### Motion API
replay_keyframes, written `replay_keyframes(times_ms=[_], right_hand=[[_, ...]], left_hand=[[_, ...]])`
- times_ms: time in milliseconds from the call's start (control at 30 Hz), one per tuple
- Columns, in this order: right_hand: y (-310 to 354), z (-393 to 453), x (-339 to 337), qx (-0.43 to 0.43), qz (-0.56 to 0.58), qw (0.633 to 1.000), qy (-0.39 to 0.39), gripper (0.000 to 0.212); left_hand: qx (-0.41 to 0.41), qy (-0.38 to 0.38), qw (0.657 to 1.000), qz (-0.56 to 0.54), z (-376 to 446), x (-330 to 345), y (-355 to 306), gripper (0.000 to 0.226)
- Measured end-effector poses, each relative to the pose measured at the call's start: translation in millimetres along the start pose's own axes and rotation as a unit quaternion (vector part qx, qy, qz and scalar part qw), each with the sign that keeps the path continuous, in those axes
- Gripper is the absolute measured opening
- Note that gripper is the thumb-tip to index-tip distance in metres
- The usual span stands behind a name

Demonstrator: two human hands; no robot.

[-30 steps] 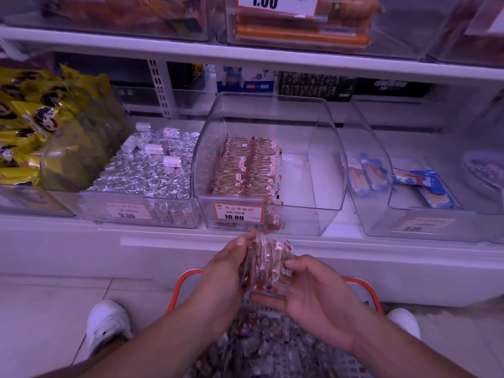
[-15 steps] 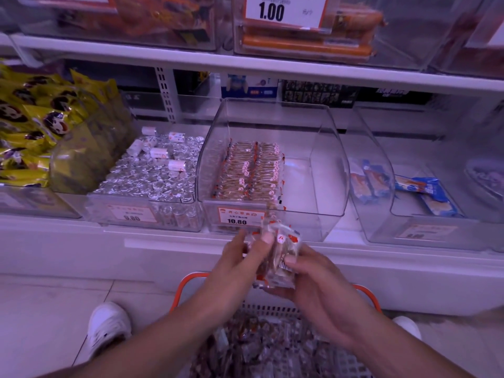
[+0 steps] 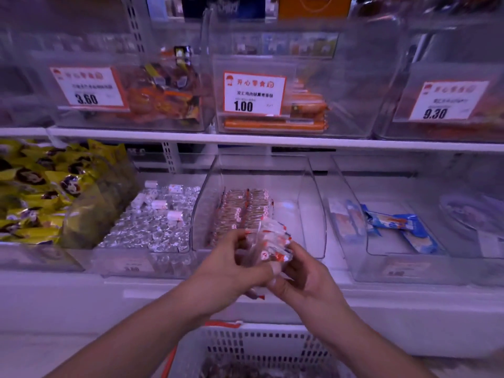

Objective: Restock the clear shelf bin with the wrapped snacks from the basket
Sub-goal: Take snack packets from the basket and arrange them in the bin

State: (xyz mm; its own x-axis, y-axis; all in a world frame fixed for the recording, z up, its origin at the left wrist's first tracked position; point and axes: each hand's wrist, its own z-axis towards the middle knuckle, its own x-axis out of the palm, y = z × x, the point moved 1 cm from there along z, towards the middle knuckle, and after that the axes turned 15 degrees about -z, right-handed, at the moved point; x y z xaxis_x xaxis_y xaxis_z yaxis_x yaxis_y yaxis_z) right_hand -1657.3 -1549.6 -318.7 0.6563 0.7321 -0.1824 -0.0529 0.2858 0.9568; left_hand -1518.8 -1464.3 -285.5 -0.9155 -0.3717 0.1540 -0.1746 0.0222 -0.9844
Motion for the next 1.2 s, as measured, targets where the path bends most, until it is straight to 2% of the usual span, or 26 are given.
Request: replay_keyframes(times_ms=[67, 200, 267, 367, 400, 433, 467, 500, 567, 633, 700, 767, 867, 933, 1067, 1133, 1200], right_hand=[[2, 13, -8, -0.02, 0.011, 0.999, -0.025, 0.048], [8, 51, -29, -0.031, -0.056, 0.997, -0.033, 0.038], [12, 73, -42, -0.014, -0.137, 0.99, -0.028, 0.039], [17, 100, -67, 0.026, -0.292, 0.955, -0.035, 0.066], [18, 101, -76, 0.043, -0.337, 0.938, -0.071, 0.073], [17, 98, -85, 0.047, -0.356, 0.925, -0.121, 0.072], [15, 91, -93, 0.03, -0.354, 0.92, -0.168, 0.061], [11, 82, -98, 0.002, -0.349, 0.916, -0.2, 0.049], [-4, 63, -105, -0.038, -0.376, 0.901, -0.215, 0.041], [-19, 50, -107, -0.051, -0.431, 0.876, -0.21, 0.045], [-28, 46, -105, -0.08, -0.49, 0.844, -0.205, 0.047], [-34, 49, -99, -0.093, -0.517, 0.829, -0.192, 0.05], [-46, 53, -97, -0.024, -0.471, 0.871, -0.137, 0.071], [-54, 52, -94, 0.012, -0.468, 0.878, -0.098, 0.083], [-65, 51, -93, 0.016, -0.446, 0.888, -0.108, 0.078], [-70, 48, -92, 0.028, -0.43, 0.895, -0.114, 0.071], [-72, 46, -88, 0.041, -0.406, 0.905, -0.115, 0.064]], left_hand=[[0.023, 0.03, 0.999, 0.019, 15, 5, -16, 0.077], [0.073, 0.107, 0.984, 0.126, 62, 10, -55, 0.041], [0.073, 0.118, 0.979, 0.149, 93, 9, -65, 0.037], [0.055, 0.117, 0.984, 0.123, 141, 3, -62, 0.032], [0.056, 0.112, 0.985, 0.117, 158, 0, -58, 0.03], [0.063, 0.105, 0.983, 0.133, 176, -3, -54, 0.03], [0.081, 0.099, 0.974, 0.188, 195, -6, -49, 0.032], [0.106, 0.104, 0.95, 0.275, 215, -9, -43, 0.037], [0.157, 0.144, 0.866, 0.452, 252, -3, -28, 0.044], [0.171, 0.196, 0.806, 0.531, 280, 12, -11, 0.047], [0.162, 0.218, 0.771, 0.576, 301, 23, 3, 0.053], [0.162, 0.215, 0.748, 0.607, 312, 24, 17, 0.062], [0.134, 0.212, 0.744, 0.62, 311, 14, 44, 0.088], [0.108, 0.198, 0.719, 0.657, 309, 9, 58, 0.111], [0.177, 0.197, 0.649, 0.713, 306, 4, 52, 0.12], [0.193, 0.191, 0.642, 0.717, 297, 2, 46, 0.123], [0.167, 0.185, 0.654, 0.715, 292, -3, 46, 0.114]])
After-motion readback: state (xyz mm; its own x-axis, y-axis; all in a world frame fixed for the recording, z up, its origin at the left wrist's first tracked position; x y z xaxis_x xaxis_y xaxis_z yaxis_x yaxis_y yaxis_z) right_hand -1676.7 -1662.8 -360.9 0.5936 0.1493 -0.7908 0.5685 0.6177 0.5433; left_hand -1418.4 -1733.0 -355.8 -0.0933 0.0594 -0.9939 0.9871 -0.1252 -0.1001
